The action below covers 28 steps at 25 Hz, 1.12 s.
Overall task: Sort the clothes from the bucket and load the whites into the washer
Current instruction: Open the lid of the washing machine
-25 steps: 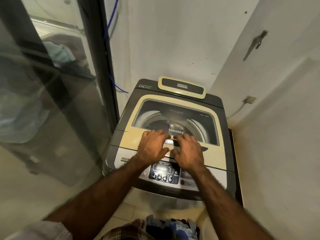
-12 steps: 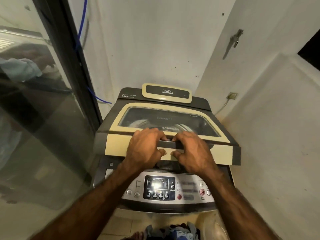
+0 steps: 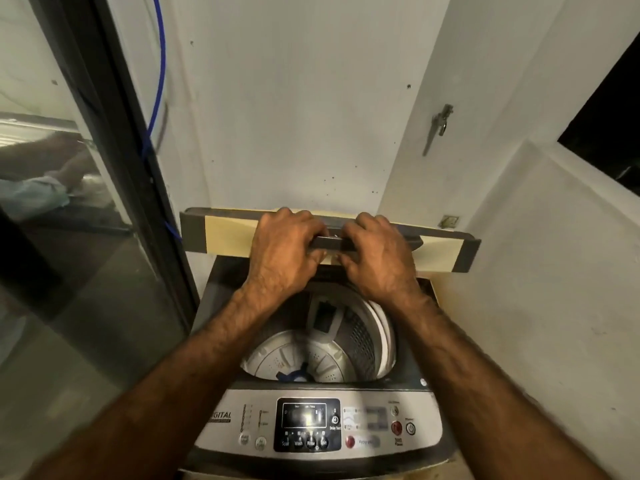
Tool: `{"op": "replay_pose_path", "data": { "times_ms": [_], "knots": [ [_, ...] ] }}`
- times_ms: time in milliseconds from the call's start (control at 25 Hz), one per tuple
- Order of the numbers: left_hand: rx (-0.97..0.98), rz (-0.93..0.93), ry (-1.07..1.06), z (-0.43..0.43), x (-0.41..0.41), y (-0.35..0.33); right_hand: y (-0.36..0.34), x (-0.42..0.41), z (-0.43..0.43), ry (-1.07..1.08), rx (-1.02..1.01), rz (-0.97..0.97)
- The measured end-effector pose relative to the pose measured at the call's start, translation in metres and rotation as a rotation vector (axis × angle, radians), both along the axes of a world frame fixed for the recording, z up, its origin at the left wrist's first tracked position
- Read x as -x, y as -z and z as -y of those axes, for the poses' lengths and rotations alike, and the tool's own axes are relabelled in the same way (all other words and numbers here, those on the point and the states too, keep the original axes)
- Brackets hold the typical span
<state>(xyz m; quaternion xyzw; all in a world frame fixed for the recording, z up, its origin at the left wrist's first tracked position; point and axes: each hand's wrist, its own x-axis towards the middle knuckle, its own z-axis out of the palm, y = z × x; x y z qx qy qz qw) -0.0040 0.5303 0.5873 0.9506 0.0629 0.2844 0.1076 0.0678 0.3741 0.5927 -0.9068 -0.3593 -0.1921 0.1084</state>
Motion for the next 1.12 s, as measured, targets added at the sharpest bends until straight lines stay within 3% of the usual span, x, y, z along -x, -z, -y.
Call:
{"op": "replay_pose_path", "data": {
  "times_ms": [520,800,1000,1120],
  "knots": [
    [0.155,0.086,0.061,-0.051,-0.1,-0.018,-0.009,-0.086,-0.043,0.044,0.02,-0.03],
    [0.235,0.034,0.062,-0.074,-0.149,-0.03,-0.021,-0.127,-0.067,0.043,0.029,-0.098],
    [0.241,0.029,0.071,-0.079,-0.156,-0.027,-0.018,-0.134,-0.07,0.037,-0.029,-0.133],
    [0.266,0.051,0.065,-0.074,-0.15,-0.027,-0.02,-0.122,-0.061,-0.028,-0.252,-0.229]
  ]
}}
